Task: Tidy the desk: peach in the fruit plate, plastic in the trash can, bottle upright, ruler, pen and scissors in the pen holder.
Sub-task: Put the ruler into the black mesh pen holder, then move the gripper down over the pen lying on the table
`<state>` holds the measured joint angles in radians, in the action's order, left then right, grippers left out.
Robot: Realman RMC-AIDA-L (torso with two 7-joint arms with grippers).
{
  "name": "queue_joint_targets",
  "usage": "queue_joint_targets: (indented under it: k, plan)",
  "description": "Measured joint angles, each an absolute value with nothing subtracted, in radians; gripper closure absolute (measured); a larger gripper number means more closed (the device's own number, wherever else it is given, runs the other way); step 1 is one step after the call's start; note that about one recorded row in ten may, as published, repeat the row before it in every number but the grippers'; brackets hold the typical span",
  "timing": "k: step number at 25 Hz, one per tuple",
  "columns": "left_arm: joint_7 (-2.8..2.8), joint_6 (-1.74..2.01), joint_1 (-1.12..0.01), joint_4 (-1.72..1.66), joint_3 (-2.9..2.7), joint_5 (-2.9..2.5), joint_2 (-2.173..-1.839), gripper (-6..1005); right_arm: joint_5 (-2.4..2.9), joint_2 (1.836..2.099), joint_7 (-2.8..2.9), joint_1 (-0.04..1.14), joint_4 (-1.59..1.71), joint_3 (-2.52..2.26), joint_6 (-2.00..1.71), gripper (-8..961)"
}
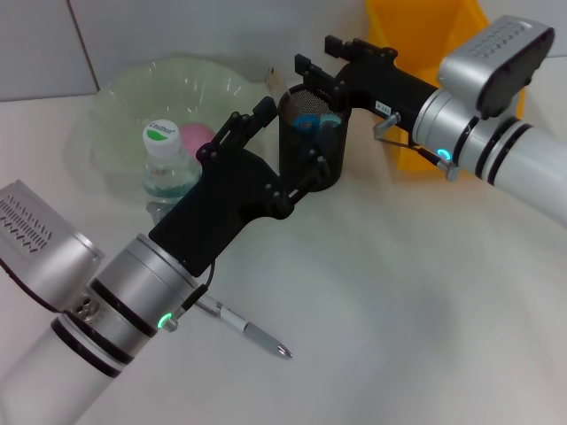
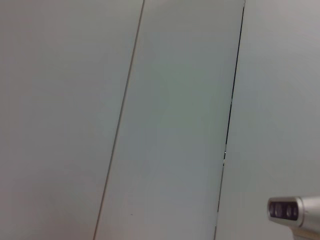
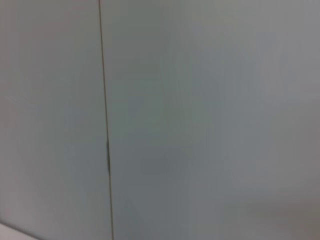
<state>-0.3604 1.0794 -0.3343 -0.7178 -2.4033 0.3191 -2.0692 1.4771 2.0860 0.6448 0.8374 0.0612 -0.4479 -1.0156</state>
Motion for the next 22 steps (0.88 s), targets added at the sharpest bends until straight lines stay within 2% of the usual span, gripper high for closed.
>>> queue_joint_targets:
  k: [5,13,15,17,18,19,20,22]
  plan:
    - [-0.361,1.080,-0.334,-0.717,-2.403,0.319,-2.068,207,1.477,2.084,0.679,0.815,0.083,-0.456,-1.051,343]
    - [-0.375,1.080,-0.334,-0.717,-2.404,0.312,-2.061,206,1.485,2.082,0.811,0.747,0.134,-0.477,-1.142,224]
    - [-0.417,1.079,-0.331,-0.723,-2.396,0.271,-2.049,206,1.485,2.081,0.908,0.700,0.204,-0.519,-1.205,194]
    - [-0.589,1.080,-0.315,-0.741,-2.334,0.081,-2.008,206,1.486,2.078,1.076,0.632,0.328,-0.609,-1.288,194]
    - [-0.589,1.080,-0.315,-0.741,-2.334,0.081,-2.008,206,1.486,2.078,1.076,0.632,0.328,-0.609,-1.288,194]
    - [-0.656,1.080,-0.303,-0.754,-2.299,-0.010,-1.993,206,1.486,2.074,1.181,0.582,0.422,-0.666,-1.341,194]
    - [-0.788,1.079,-0.268,-0.792,-2.208,-0.202,-1.967,205,1.486,2.072,1.216,0.559,0.462,-0.685,-1.365,194]
    - [-0.887,1.076,-0.233,-0.830,-2.121,-0.364,-1.955,205,1.486,2.067,1.253,0.537,0.504,-0.708,-1.391,195]
